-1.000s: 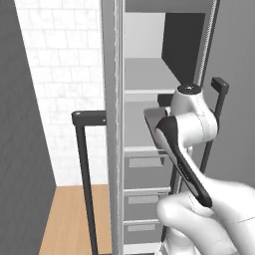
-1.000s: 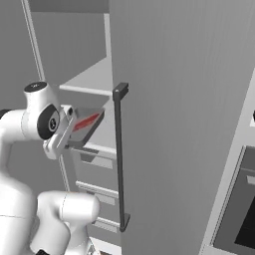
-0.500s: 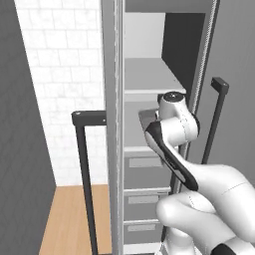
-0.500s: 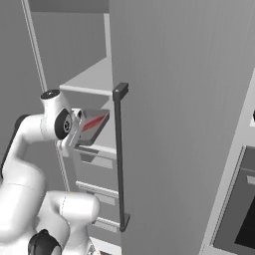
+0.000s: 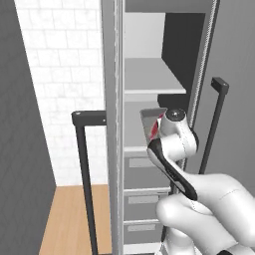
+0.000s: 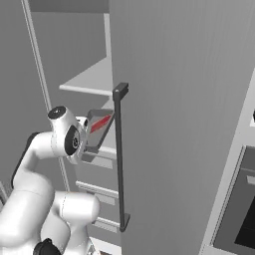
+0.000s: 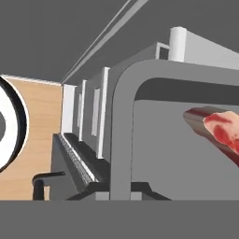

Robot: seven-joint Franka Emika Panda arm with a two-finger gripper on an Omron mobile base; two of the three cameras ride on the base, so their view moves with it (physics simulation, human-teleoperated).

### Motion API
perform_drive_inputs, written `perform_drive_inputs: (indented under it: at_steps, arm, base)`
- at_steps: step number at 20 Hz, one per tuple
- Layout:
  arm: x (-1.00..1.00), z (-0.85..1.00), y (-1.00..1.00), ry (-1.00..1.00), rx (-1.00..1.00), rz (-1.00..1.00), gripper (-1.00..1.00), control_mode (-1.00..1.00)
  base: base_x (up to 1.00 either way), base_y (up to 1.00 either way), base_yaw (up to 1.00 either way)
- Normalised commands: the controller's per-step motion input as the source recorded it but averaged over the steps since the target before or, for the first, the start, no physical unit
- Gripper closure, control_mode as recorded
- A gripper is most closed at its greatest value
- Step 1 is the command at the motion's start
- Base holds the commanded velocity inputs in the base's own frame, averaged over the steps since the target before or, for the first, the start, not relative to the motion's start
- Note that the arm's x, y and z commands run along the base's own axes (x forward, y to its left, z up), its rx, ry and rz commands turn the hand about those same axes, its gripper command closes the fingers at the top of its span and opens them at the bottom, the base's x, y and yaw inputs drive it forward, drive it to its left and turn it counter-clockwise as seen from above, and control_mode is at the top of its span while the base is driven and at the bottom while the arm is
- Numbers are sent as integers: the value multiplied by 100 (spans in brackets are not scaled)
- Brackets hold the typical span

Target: Take the meat container that has the steak and place it on the second highest rack of the freezer. Then take the vegetable container that has the tomato and cucumber and place it on the highest rack of the freezer.

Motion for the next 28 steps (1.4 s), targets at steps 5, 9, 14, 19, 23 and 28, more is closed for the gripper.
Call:
perform_drive_inputs:
  at_steps: [5,9,14,19,23,28]
  arm:
    - [82,0,0,0,0,-4,100,-100]
    - [80,-1,0,0,0,-2,100,-100]
    - [63,-28,0,0,0,-1,100,-100]
    - [38,-60,0,0,0,-1,100,-100]
    - [31,-16,0,0,0,-4,100,-100]
    - [50,-8,0,-1,0,-4,100,-100]
  base:
    - [0,0,0]
    - [0,0,0]
    - [0,0,0]
    - [0,0,0]
    - [0,0,0]
    - [0,0,0]
